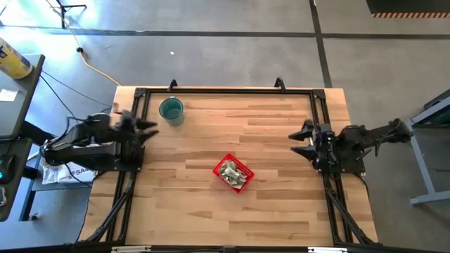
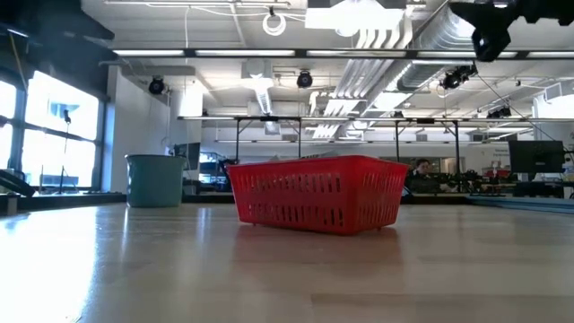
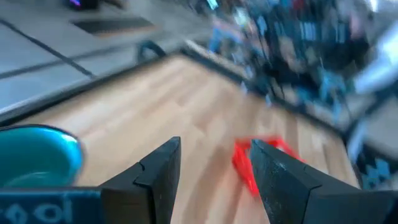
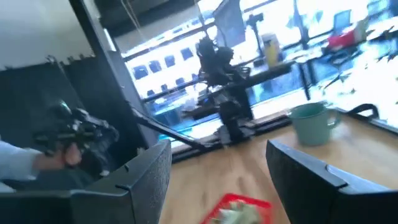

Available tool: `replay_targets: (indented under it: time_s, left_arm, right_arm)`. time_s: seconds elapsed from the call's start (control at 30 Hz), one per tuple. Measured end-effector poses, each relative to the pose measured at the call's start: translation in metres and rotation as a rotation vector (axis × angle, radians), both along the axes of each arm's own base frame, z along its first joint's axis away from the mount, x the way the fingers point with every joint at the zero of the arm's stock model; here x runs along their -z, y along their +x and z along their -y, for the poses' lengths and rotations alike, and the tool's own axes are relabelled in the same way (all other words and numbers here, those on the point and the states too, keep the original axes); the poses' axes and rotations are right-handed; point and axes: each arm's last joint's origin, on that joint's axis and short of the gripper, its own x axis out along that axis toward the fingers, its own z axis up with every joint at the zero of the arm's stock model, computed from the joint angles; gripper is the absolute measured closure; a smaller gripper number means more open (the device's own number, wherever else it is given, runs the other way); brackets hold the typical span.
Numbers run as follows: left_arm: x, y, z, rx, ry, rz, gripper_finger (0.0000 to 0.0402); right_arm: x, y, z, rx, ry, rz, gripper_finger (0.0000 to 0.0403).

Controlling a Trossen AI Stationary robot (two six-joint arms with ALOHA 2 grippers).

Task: Pick and place Stevia / Truvia into bins
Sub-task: Return to Home Position

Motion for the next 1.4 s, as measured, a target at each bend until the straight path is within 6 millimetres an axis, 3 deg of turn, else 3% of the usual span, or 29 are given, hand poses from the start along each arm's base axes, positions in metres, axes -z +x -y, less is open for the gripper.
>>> replay_targets:
  time_s: [0.1,0.37,0.9,1.07,1.17,1.4]
  left_arm:
    - [0.002,-0.015,0.0,-0.103,-0.079,0.068,0.0174]
    - [0.002,-0.016,0.0,-0.117,-0.135,0.021,0.0174]
    - [-0.004,-0.021,0.002,-0.069,-0.141,0.04,0.0174]
    - [0.031,-0.02,0.001,-0.088,-0.158,-0.201,0.0174]
    - [0.044,-0.005,0.002,-0.04,-0.205,-0.172,0.0174]
    - [0.088,0.012,0.0,-0.047,-0.254,-0.286,0.0174]
  right_arm:
    - [0.013,-0.01,0.004,0.029,-0.014,0.013,0.015]
    - [0.039,-0.017,0.006,0.029,-0.017,-0.002,0.015]
    - [0.06,-0.015,0.005,0.024,-0.065,-0.161,0.015]
    - [0.06,-0.015,0.005,0.02,-0.064,-0.159,0.015]
    - [0.059,-0.016,0.005,0.023,-0.059,-0.141,0.015]
    - [0.061,-0.02,0.006,0.021,-0.062,-0.153,0.015]
